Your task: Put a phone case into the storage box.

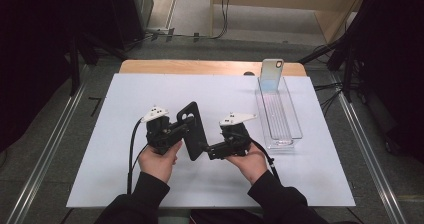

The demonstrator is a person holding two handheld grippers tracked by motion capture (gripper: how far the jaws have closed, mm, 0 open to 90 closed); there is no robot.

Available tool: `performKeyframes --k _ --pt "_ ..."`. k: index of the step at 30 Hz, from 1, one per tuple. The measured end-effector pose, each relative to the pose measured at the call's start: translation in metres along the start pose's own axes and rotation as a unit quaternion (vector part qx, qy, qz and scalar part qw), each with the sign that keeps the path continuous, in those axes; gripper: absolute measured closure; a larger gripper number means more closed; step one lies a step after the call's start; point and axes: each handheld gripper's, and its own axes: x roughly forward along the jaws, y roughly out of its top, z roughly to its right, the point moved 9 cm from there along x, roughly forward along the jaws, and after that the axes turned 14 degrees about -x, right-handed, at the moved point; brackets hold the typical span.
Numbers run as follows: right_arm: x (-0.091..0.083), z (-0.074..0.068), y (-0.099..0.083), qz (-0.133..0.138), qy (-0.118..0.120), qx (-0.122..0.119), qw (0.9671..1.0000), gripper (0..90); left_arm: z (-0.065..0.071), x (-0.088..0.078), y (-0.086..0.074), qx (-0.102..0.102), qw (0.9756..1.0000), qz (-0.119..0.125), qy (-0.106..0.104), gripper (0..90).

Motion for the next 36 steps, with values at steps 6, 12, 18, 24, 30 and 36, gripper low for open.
performKeyframes --k 6,12,18,24,30,36 --pt "0.003 -0.003 0.004 0.010 0.012 0.011 0.9998 0.0 0.005 0.003 -0.006 0.000 0.9999 -0.009 -0.006 83.5" --pt "0.006 -0.008 0.008 0.018 0.015 0.018 0.9996 0.0 0.010 0.006 -0.012 0.000 0.9998 -0.018 -0.008 83.5" --pt "0.011 -0.011 0.009 0.021 0.014 0.019 0.9995 0.0 0.015 0.008 -0.016 0.001 0.9997 -0.021 -0.013 83.5" --pt "0.013 -0.012 0.011 0.029 0.018 0.017 0.9993 6.0 0.019 0.011 -0.021 0.005 0.9994 -0.031 -0.016 83.4" --pt "0.011 -0.014 0.012 0.029 0.016 0.009 0.9994 11.1 0.019 0.011 -0.022 0.006 0.9993 -0.032 -0.018 82.8" --pt "0.010 -0.012 0.012 0.025 0.015 0.004 0.9996 11.5 0.021 0.009 -0.018 0.015 0.9994 -0.025 -0.016 73.6"
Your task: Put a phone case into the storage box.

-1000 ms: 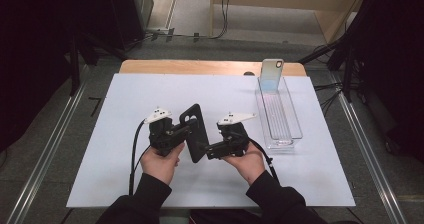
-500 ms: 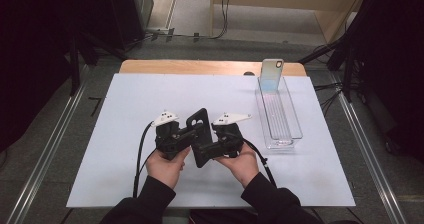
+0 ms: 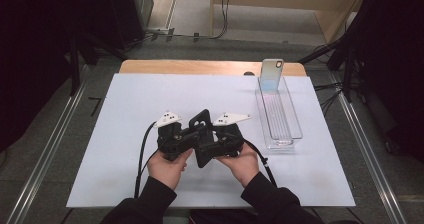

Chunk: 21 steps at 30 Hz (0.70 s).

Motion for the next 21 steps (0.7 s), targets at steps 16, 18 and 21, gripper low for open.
performKeyframes --k 16,18,21 --pt "-0.001 0.012 -0.014 -0.028 -0.007 0.005 0.9996 11.6 -0.001 -0.009 0.012 -0.010 0.9998 -0.001 -0.018 38.2" --pt "-0.003 0.015 -0.014 -0.027 -0.009 0.008 0.9996 11.6 -0.002 -0.010 0.012 -0.011 0.9996 -0.013 -0.021 35.6" --pt "-0.006 0.021 -0.015 -0.028 -0.015 0.011 0.9994 11.6 -0.002 -0.012 0.013 -0.013 0.9993 -0.025 -0.025 34.3"
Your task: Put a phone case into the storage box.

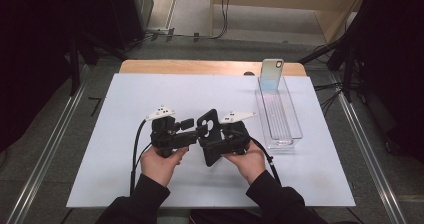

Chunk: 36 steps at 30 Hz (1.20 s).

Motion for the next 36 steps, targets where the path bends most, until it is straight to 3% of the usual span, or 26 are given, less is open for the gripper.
performKeyframes --k 7,9,13,19,22,27,30,32,36 --pt "-0.011 0.017 -0.004 -0.003 -0.011 0.012 0.9999 11.6 0.003 -0.010 0.004 -0.001 0.9998 -0.011 -0.017 32.7" --pt "-0.014 0.020 -0.004 -0.001 -0.012 0.015 0.9998 11.6 0.002 -0.011 0.002 -0.002 0.9993 -0.028 -0.024 32.4" --pt "-0.020 0.025 -0.005 -0.001 -0.008 0.018 0.9998 11.7 -0.004 -0.012 -0.007 0.027 0.9971 -0.071 -0.009 31.9" --pt "-0.028 0.028 -0.006 -0.001 -0.003 0.012 0.9999 11.6 -0.011 -0.014 -0.021 0.063 0.9907 -0.117 -0.028 31.7" --pt "-0.032 0.029 -0.007 0.001 0.002 0.016 0.9999 11.7 -0.017 -0.015 -0.028 0.072 0.9864 -0.144 -0.035 31.7" --pt "-0.037 0.031 -0.010 -0.004 0.014 0.018 0.9997 11.6 -0.030 -0.017 -0.033 0.089 0.9820 -0.163 -0.032 31.7" --pt "-0.041 0.032 -0.011 -0.004 0.008 0.019 0.9998 11.6 -0.035 -0.020 -0.037 0.105 0.9786 -0.174 -0.034 31.7" --pt "-0.043 0.033 -0.011 -0.005 0.009 0.020 0.9997 11.6 -0.041 -0.022 -0.039 0.112 0.9775 -0.176 -0.032 31.7" --pt "-0.048 0.034 -0.010 -0.001 0.014 0.022 0.9997 11.7 -0.053 -0.027 -0.045 0.105 0.9782 -0.177 -0.025 31.7"
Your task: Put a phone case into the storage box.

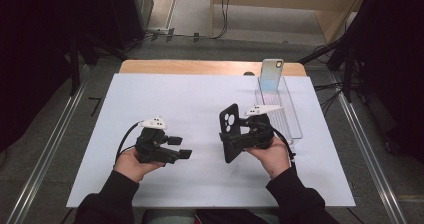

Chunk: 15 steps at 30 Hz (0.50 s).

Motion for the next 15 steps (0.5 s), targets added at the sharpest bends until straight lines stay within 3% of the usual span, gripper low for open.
performKeyframes --k 7,15 --pt "-0.006 0.004 0.001 -0.002 0.006 0.001 1.0000 11.6 -0.007 -0.005 -0.012 -0.003 1.0000 -0.001 -0.004 29.9" --pt "-0.018 0.017 0.004 0.006 -0.007 0.012 0.9999 11.6 -0.009 -0.008 -0.022 -0.014 0.9999 -0.007 0.004 29.7"
